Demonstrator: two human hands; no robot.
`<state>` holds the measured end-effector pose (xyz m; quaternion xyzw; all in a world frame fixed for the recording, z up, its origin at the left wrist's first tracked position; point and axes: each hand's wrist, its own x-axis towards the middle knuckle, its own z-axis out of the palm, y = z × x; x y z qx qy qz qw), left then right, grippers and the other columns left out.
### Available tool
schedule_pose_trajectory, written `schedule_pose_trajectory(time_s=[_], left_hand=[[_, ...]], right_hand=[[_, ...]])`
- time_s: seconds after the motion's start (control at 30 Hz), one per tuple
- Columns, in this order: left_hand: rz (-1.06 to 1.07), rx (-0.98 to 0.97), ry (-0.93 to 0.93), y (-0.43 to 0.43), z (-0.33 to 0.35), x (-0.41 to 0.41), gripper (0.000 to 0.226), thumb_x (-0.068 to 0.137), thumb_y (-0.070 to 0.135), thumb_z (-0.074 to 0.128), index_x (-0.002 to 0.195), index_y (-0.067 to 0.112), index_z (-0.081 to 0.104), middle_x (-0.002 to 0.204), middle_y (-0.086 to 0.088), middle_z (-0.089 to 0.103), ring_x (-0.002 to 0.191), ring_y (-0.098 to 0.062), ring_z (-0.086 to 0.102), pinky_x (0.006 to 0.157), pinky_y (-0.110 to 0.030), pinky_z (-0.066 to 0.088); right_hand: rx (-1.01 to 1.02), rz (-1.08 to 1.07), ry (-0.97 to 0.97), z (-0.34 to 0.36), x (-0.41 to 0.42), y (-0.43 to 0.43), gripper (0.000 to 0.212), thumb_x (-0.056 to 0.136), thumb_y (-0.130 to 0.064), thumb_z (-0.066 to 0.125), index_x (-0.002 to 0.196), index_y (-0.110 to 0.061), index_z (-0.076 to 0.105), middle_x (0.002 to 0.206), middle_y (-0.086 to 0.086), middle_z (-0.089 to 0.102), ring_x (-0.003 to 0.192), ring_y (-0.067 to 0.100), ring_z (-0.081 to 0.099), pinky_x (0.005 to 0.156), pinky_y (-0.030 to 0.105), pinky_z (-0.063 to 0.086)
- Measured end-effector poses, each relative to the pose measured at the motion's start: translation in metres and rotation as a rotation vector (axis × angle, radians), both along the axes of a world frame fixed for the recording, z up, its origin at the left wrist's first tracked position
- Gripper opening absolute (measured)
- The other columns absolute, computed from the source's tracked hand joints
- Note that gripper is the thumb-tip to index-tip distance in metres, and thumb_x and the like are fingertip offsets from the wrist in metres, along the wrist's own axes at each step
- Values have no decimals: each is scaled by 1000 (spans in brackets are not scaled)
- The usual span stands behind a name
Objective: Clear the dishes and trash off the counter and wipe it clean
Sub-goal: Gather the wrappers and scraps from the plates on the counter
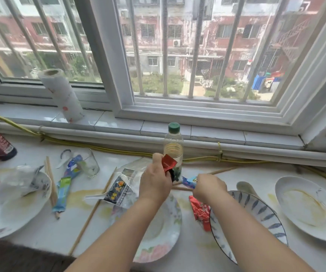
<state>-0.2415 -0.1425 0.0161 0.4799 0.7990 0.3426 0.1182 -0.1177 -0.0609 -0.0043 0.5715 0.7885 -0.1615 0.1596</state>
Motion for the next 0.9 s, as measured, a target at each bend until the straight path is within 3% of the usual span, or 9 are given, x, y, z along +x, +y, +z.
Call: schedule_pose_trajectory(time_s=[0.07, 0.27, 0.33, 0.43, 0.53, 0.73, 0.9], left_hand=[[50, -44, -97, -8, -2, -17, 27, 88, 11, 46, 113, 12, 35, 97, -14, 57, 84, -35, 53, 70, -36, 38], [109, -187, -373, -28, -1, -48, 49, 79, 18, 59, 113, 19, 24, 89, -5, 53, 87, -30, 58, 76, -38, 48], [128, -205, -405, -32, -2, -59, 50, 76, 17, 62, 110, 21, 27, 88, -4, 54, 85, -28, 58, 76, -39, 51], [158, -152, -437, -36, -7, -76, 33, 76, 13, 62, 102, 20, 43, 87, -4, 58, 81, -26, 59, 70, -38, 52], [118, -115, -424, -43, -14, -93, 8, 86, 18, 58, 92, 16, 53, 80, -1, 57, 75, -22, 55, 65, -34, 48], [148, -71, -444, -42, -29, -118, 17, 94, 29, 49, 92, 14, 56, 89, -6, 62, 84, -24, 59, 77, -38, 49], [212, 18, -445, -39, -32, -129, 10, 98, 19, 44, 94, 14, 52, 86, -4, 62, 77, -22, 55, 68, -30, 42]], right_hand=[[15, -6, -108, -5, -12, -13, 31, 90, -24, 50, 120, -16, 55, 119, 3, 60, 109, 22, 57, 80, 30, 46], [21, -32, -283, -21, -32, -41, 30, 90, -23, 51, 119, -17, 55, 119, 1, 61, 108, 21, 59, 80, 29, 47], [22, -83, -300, -28, -37, -47, 31, 91, -22, 52, 121, -16, 54, 122, 2, 60, 111, 21, 58, 83, 30, 49], [35, -168, -316, -34, -40, -52, 34, 92, -19, 51, 126, -16, 51, 125, 3, 59, 113, 20, 58, 85, 31, 48], [67, -220, -276, -38, -42, -56, 38, 92, -18, 50, 129, -14, 43, 125, 6, 57, 112, 22, 58, 81, 32, 48], [96, -340, -127, -44, -39, -59, 32, 92, -22, 49, 121, -12, 41, 114, 7, 61, 105, 25, 60, 70, 31, 43], [173, -377, -4, -21, -48, -59, 23, 86, -28, 54, 106, -16, 58, 104, 5, 63, 97, 24, 60, 69, 27, 42]])
